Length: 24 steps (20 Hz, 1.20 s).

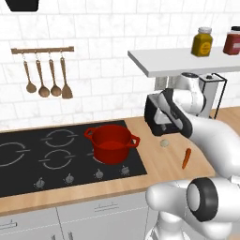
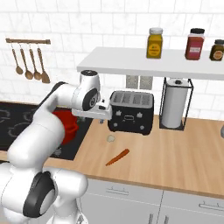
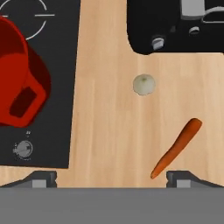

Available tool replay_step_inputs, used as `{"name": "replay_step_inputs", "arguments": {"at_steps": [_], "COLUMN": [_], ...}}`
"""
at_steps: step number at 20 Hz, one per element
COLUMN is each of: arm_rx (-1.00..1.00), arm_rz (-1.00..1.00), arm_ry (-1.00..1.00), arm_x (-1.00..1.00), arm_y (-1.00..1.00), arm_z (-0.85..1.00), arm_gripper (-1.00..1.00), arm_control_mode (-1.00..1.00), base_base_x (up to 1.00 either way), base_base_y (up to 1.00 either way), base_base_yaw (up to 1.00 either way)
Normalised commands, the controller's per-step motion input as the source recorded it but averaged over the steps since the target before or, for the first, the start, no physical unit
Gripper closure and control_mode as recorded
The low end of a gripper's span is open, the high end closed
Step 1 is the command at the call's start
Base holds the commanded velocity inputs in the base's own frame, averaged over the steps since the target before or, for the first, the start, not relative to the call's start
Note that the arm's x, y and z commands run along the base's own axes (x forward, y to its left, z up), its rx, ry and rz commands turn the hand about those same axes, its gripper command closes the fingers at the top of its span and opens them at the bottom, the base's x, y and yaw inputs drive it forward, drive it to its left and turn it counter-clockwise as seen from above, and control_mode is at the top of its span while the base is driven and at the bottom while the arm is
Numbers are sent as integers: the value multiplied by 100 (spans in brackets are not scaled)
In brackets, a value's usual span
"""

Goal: Put the carrot and garlic in the pot. Retrieve the spatula and lightly stir the vegetables in the pot.

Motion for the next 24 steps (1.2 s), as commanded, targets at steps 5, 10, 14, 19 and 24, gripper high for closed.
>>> {"name": "replay_step_inputs", "arguments": {"at_steps": [5,10,14,19,24], "arm_rx": [0,0,0,0,0], "arm_rz": [0,0,0,0,0], "arm_ry": [5,2,0,0,0], "arm_x": [52,71,58,34,11], "arm_y": [-45,-24,-8,-10,-13], "arm_z": [-61,-52,-44,-37,-49], "arm_gripper": [-100,-100,-100,-100,-100], "arm_control_mode": [-100,-100,-100,-100,-100], "base_base_x": [0,0,0,0,0], "base_base_y": [0,0,0,0,0], "base_base_yaw": [0,0,0,0,0]}}
